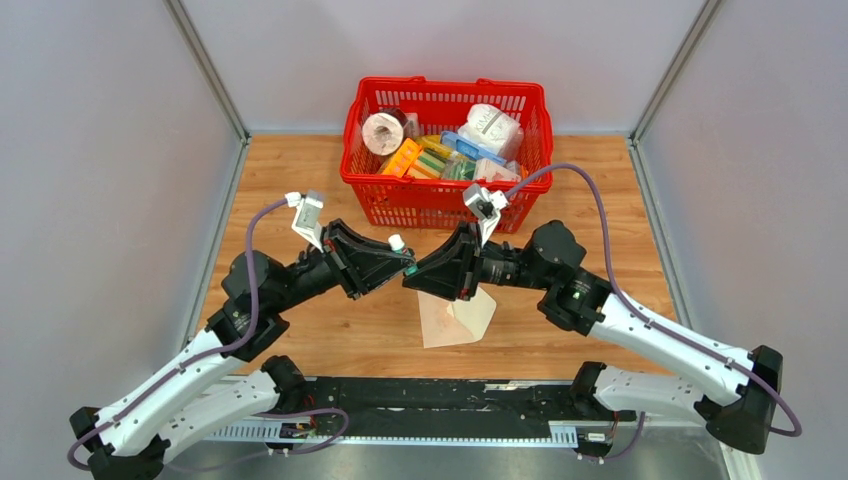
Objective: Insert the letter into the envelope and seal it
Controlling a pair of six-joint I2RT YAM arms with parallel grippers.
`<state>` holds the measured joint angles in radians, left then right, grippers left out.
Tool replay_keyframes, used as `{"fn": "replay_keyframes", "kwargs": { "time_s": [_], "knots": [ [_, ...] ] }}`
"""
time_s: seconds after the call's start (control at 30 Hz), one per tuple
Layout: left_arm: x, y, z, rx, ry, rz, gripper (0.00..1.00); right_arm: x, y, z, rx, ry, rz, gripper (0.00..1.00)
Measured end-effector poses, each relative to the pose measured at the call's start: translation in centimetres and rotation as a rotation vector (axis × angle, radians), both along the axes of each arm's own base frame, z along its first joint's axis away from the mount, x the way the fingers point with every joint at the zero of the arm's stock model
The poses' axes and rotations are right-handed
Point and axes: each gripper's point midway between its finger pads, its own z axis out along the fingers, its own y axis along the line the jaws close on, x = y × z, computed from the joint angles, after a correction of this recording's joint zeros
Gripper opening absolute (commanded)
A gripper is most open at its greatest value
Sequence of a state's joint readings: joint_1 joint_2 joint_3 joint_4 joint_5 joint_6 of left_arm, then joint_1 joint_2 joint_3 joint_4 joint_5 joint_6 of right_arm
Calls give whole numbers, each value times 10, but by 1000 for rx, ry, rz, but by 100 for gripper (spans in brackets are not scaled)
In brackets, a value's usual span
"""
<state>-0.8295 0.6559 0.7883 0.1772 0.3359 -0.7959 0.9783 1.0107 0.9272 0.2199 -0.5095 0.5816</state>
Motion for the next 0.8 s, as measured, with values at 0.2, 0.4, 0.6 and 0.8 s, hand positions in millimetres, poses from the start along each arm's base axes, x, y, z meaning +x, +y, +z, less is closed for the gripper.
{"fn": "replay_keyframes", "kwargs": {
  "time_s": [0.2,0.4,0.6,0.8],
  "knots": [
    [6,2,1,1,5,38,0,1,3,-4,-42,11,-38,59],
    [33,12,8,45,79,190,0,33,-4,-24,-198,18,-309,59],
    [53,10,6,125,155,267,0,50,-10,-33,-323,-61,-522,60],
    [69,-4,-15,224,228,283,0,60,-2,-33,-406,-160,-627,56]
  ]
}}
